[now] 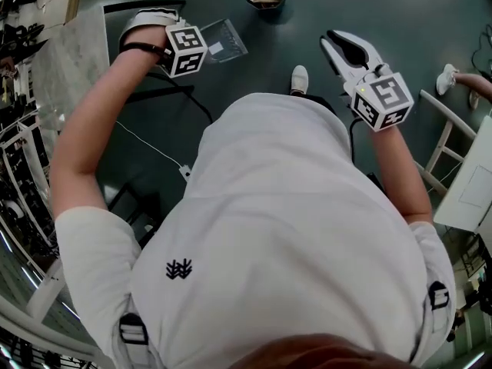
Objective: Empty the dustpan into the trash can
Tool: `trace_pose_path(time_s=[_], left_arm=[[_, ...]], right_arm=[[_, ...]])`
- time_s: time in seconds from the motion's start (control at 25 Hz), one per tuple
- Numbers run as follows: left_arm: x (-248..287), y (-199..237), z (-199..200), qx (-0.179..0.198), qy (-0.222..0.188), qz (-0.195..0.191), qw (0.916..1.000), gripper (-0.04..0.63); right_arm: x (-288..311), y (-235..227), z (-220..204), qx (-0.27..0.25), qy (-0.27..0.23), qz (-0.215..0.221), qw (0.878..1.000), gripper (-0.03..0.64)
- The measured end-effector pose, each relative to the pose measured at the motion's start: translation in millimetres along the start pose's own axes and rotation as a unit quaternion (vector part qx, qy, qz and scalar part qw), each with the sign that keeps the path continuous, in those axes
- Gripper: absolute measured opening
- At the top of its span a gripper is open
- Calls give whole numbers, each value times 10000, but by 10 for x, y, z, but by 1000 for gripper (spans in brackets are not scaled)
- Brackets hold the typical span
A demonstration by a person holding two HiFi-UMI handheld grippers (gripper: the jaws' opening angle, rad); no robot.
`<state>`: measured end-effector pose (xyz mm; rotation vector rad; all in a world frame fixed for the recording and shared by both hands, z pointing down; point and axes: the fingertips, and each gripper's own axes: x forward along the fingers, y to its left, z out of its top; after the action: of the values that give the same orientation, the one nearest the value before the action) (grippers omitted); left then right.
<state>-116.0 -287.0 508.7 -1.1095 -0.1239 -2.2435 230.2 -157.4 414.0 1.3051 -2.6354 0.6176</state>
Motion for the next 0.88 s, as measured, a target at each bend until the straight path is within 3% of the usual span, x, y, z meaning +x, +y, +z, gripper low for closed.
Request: trace_pose_path(time_s=[0.2, 0.44, 0.88], left_arm=[[89, -601, -195, -601, -277, -189, 9976, 55], [166, -1295, -331, -1275, -641, -371, 9891, 57], [169, -2032, -356, -1927, -1275, -399, 9721, 57]], right_arm=[[241, 472, -8, -202, 201, 195, 9994, 67], [498, 1095, -28, -450, 437, 409, 9972, 66], [683, 2081, -275, -784, 736, 445, 9932, 8]])
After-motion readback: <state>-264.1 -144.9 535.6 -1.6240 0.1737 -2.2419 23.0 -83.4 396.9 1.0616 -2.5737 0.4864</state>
